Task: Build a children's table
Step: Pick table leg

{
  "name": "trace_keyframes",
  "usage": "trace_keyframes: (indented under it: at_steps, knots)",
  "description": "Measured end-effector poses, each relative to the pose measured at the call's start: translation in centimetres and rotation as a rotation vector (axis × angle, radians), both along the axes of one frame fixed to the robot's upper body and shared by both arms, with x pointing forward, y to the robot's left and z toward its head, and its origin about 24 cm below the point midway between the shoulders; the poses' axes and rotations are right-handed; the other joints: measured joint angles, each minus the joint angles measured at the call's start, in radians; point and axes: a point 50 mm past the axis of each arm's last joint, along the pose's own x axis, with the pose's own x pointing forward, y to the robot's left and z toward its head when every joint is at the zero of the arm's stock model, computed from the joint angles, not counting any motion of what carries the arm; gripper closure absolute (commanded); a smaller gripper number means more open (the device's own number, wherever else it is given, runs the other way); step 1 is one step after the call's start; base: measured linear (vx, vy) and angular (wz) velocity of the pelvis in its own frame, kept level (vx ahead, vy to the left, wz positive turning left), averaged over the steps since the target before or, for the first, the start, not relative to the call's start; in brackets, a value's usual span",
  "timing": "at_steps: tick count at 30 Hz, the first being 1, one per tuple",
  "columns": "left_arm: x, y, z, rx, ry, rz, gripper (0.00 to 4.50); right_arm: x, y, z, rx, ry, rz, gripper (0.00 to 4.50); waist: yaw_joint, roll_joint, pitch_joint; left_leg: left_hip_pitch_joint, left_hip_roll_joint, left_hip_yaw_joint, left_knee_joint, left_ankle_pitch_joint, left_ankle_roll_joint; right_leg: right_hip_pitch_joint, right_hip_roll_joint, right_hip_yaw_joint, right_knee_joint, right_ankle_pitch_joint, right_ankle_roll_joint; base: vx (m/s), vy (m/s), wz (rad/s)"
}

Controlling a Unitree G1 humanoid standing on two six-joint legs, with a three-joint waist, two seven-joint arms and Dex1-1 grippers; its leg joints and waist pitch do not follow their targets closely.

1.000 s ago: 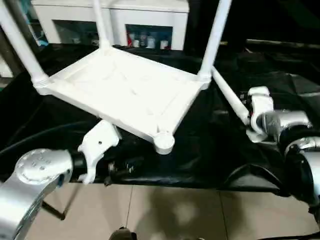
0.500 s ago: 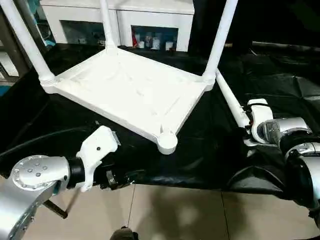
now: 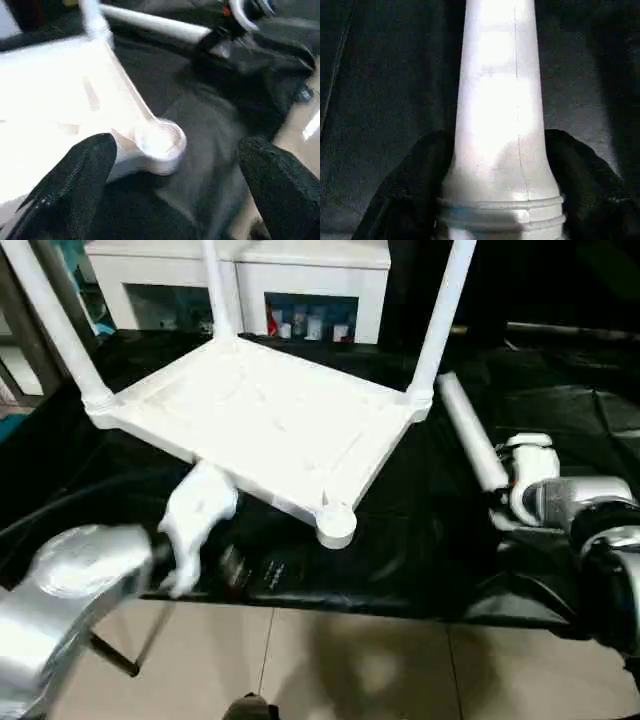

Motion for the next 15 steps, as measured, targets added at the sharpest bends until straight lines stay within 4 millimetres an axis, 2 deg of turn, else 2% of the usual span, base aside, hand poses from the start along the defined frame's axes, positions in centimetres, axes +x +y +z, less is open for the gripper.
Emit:
trace_keyframes:
  at_steps: [3, 8, 11, 15]
  knots:
    - [1.8, -0.7, 0.2, -0.080, -0.047, 0.075, 0.00, 0.6, -0.4, 0.8, 0.020, -0.141, -0.063, 1.80, -0.003, 0.003, 0.000, 0.000, 0.000, 0.000, 0.001, 0.000, 0.000, 0.000, 0.000, 0.000, 0.000, 0.000, 0.000, 0.000, 0.000, 0.00]
    - [4.4, -2.0, 0.7, -0.196, -0.104, 0.156, 0.00, 1.3, 0.7, 1.8, 0.133, -0.461, -0.087, 1.81, -0.010, 0.004, -0.001, -0.001, 0.000, 0.000, 0.001, 0.000, 0.000, 0.000, 0.000, 0.000, 0.000, 0.000, 0.001, 0.000, 0.000, 0.00]
    - [5.8, -3.1, 1.0, -0.272, -0.091, 0.175, 0.00, 0.5, 2.0, 1.3, 0.196, -0.637, -0.098, 1.81, -0.015, 0.005, -0.001, -0.002, 0.000, 0.000, 0.001, 0.000, 0.001, -0.001, 0.000, 0.000, -0.001, 0.000, 0.001, 0.000, 0.000, 0.00]
    - [7.6, -4.8, 2.1, -0.382, -0.080, 0.190, 0.00, -1.9, 3.5, 0.6, 0.237, -0.806, -0.105, 1.81, -0.015, 0.006, -0.001, -0.003, 0.000, 0.001, 0.001, 0.001, 0.002, -0.001, 0.000, 0.000, -0.003, -0.001, 0.001, 0.000, 0.000, 0.00]
